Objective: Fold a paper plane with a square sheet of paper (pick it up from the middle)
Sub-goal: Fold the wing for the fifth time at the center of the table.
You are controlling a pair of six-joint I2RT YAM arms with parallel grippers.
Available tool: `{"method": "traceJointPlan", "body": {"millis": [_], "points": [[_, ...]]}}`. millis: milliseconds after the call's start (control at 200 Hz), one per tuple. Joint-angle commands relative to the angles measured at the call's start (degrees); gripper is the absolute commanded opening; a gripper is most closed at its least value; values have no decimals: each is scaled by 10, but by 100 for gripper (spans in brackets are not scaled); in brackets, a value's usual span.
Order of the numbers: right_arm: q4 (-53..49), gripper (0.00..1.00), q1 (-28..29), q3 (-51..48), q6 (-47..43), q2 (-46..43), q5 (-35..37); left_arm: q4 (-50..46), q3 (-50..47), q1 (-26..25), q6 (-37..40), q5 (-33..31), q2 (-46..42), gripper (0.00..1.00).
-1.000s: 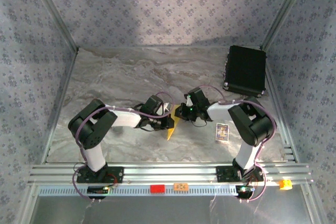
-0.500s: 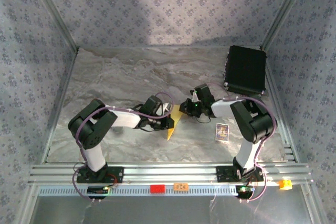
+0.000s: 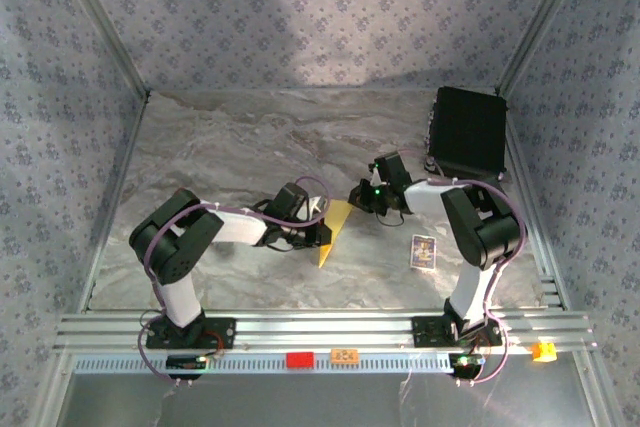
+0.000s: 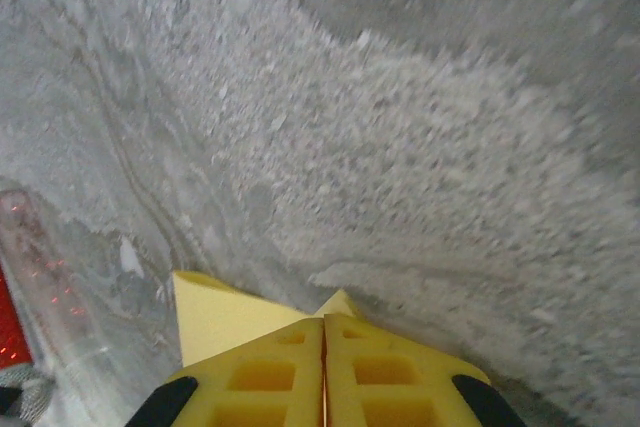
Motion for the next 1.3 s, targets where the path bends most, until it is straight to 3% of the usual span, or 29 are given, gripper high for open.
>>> {"method": "traceJointPlan", "body": {"millis": [0,285,435,560,765,1294], "points": [[-58,10,-10,23,-26,12,59,-72,-29,-3,7,-9,18,0],[-81,12,-13,28,-51,-71,67,-73,-27,-4,8,-9,17,0],[-71,13,-9,18,-54,-104,13,-74,-25,-4,8,-10,15,0],[-26,12,28,-2,-32,-92,-30,-77,-23,-4,8,-9,13,0],[31,10,90,-48,4,-59,-23,-82,-17,-4,9,-10,6,0],[20,6,82,-86,15,-26,23,-80,4,-9,16,37,-73,0]]}}
